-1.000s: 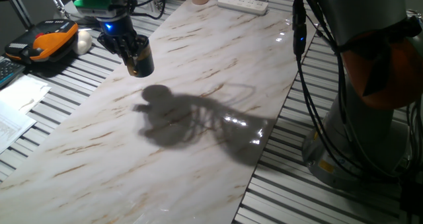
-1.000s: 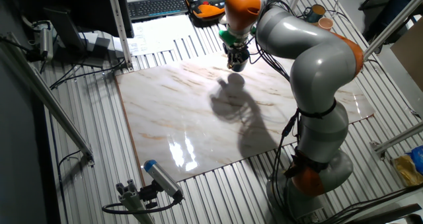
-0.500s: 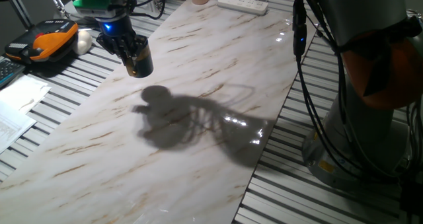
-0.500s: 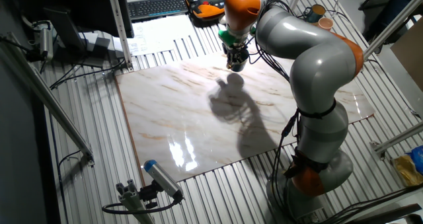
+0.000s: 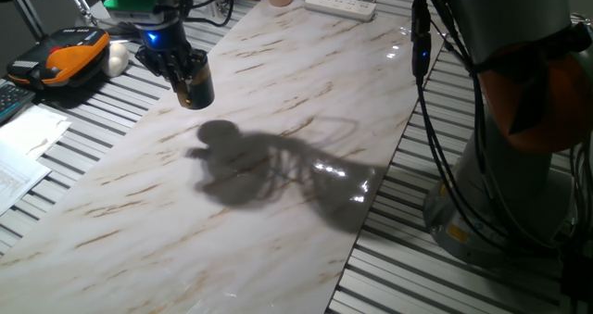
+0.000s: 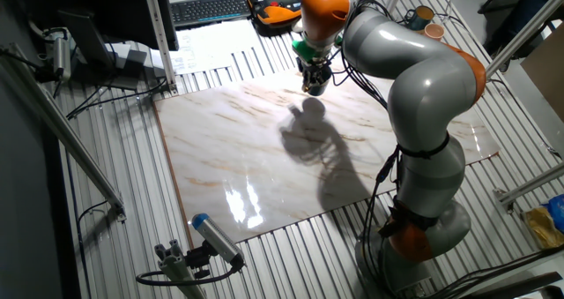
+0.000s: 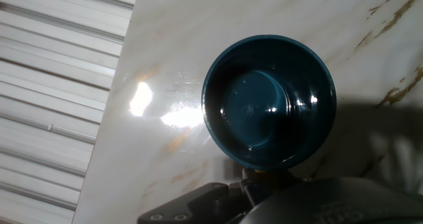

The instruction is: Pick up the cup

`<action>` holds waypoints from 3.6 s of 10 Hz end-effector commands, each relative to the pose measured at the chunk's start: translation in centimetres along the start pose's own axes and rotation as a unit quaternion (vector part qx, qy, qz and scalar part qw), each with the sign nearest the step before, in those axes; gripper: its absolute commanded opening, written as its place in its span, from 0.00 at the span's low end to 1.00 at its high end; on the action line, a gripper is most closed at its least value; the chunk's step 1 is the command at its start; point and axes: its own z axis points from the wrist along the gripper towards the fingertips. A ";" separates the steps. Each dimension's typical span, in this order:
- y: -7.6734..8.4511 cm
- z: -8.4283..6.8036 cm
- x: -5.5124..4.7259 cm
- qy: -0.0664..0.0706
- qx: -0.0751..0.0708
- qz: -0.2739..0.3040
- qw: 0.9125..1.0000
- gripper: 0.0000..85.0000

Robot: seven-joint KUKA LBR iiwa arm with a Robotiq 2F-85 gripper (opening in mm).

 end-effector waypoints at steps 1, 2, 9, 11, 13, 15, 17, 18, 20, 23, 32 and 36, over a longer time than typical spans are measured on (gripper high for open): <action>0.0 0.0 0.0 0.001 -0.001 -0.001 1.000 0.00; 0.0 0.1 0.0 0.002 -0.001 -0.002 1.000 0.00; 0.1 0.1 0.0 -0.004 0.005 -0.002 1.000 0.00; 0.1 0.1 0.0 -0.005 0.006 -0.003 1.000 0.00; 0.1 0.2 0.0 -0.006 0.007 -0.003 1.000 0.00; 0.1 0.2 0.0 -0.006 0.008 -0.003 1.000 0.00; 0.1 0.2 0.0 -0.006 0.007 -0.004 1.000 0.00; 0.1 0.2 0.0 -0.006 0.007 -0.004 1.000 0.00; 0.1 0.2 0.0 -0.006 0.007 -0.006 1.000 0.00; 0.1 0.3 0.0 -0.006 0.007 -0.005 1.000 0.00; 0.2 0.3 0.0 -0.008 0.007 -0.003 1.000 0.00; 0.2 0.3 0.0 -0.013 0.012 -0.007 1.000 0.00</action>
